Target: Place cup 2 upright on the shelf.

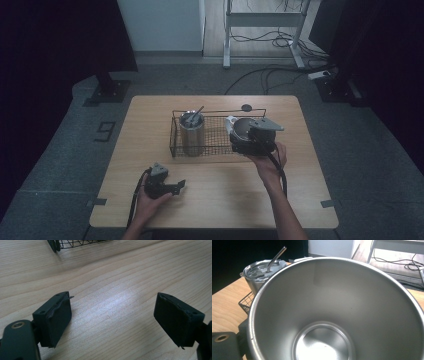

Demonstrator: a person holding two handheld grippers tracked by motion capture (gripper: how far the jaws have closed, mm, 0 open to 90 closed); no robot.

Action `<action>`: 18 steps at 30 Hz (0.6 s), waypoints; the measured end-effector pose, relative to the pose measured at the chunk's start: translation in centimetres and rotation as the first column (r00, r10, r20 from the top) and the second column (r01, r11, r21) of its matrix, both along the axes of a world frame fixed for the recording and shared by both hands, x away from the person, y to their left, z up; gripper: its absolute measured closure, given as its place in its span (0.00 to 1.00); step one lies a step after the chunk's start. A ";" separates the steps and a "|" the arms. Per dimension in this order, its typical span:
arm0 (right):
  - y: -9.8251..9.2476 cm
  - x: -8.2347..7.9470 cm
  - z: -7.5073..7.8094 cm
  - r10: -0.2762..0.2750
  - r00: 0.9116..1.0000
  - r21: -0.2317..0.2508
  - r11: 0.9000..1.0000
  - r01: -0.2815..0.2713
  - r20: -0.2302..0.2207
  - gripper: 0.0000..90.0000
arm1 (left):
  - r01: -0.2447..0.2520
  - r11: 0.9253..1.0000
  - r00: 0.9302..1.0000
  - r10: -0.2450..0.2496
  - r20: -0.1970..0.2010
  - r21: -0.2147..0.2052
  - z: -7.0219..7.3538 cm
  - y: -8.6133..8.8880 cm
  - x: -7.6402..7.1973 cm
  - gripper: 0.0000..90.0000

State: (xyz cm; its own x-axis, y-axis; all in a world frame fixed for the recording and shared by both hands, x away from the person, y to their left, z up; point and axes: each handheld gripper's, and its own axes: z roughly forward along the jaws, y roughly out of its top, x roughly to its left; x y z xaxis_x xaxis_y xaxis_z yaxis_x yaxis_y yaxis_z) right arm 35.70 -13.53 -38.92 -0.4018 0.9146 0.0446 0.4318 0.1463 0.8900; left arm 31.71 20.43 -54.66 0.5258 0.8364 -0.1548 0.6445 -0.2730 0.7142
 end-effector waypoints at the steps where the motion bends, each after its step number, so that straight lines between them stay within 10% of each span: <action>1: 0.0 0.1 0.0 0.000 1.000 0.004 1.000 0.000 -0.001 0.08 | 0.000 1.000 1.000 0.000 0.000 0.000 0.0 0.0 0.0 0.17; 18: 0.3 2.0 0.4 -0.009 1.000 -0.007 1.000 0.009 -0.003 0.08 | 0.002 1.000 1.000 -0.002 -0.001 -0.001 0.0 0.0 0.0 0.17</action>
State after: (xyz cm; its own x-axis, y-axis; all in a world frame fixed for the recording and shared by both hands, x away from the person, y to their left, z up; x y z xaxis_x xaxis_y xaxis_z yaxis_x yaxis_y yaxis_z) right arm 37.74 -13.24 -38.51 -0.3938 0.9183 0.0393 0.4355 0.1487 0.8878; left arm 31.73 20.44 -54.66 0.5273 0.8353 -0.1557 0.6445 -0.2737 0.7139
